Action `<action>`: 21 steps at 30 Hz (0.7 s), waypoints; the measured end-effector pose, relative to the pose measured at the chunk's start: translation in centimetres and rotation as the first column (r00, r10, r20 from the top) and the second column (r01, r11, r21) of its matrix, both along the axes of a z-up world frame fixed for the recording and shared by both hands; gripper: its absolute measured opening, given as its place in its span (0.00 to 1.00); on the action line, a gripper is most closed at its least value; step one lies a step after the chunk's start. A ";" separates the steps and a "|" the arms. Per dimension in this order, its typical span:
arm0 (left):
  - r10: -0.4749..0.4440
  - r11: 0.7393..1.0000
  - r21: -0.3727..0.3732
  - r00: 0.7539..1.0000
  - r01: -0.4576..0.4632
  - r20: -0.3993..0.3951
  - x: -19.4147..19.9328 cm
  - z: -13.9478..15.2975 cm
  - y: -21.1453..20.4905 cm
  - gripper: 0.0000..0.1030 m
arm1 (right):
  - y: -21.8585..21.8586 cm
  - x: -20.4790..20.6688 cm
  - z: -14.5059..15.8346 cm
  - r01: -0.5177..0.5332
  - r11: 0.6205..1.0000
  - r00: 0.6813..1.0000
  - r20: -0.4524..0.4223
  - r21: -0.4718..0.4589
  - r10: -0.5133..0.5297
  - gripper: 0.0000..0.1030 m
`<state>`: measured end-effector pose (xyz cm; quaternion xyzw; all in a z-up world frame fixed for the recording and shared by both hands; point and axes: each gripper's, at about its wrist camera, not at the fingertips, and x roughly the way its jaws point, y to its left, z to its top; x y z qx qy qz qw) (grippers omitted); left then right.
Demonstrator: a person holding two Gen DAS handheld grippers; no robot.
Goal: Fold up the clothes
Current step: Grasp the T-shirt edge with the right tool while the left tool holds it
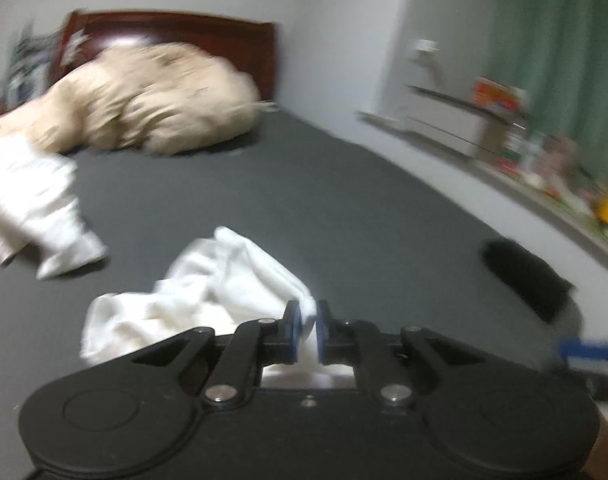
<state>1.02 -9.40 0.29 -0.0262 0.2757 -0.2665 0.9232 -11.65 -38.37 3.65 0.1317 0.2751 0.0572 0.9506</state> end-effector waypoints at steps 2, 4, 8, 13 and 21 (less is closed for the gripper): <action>-0.085 0.996 -0.011 0.996 0.085 0.019 -1.5 -0.1 -1.5 0.08 | -0.5 0.1 0.9 -0.006 1.000 1.000 0.019 0.010 0.006 0.94; -0.152 0.988 -0.005 0.988 0.152 0.034 -2.8 -0.5 -2.9 0.08 | -1.0 0.3 1.8 -0.015 1.000 0.999 0.037 0.021 0.014 0.94; -0.191 0.982 0.016 0.981 0.190 0.037 -4.7 -1.3 -3.4 0.08 | -1.9 0.8 4.0 -0.063 0.996 0.996 0.065 0.055 0.060 0.94; -0.225 0.974 0.042 0.974 0.224 0.035 -7.0 -2.4 -3.7 0.08 | -1.0 1.9 5.7 -0.163 0.986 0.983 0.080 -0.034 0.166 0.93; -0.263 0.963 0.074 0.964 0.260 0.044 -10.4 -3.7 -3.3 0.08 | 5.6 6.8 7.4 -0.485 0.813 0.849 0.049 -0.321 0.526 0.93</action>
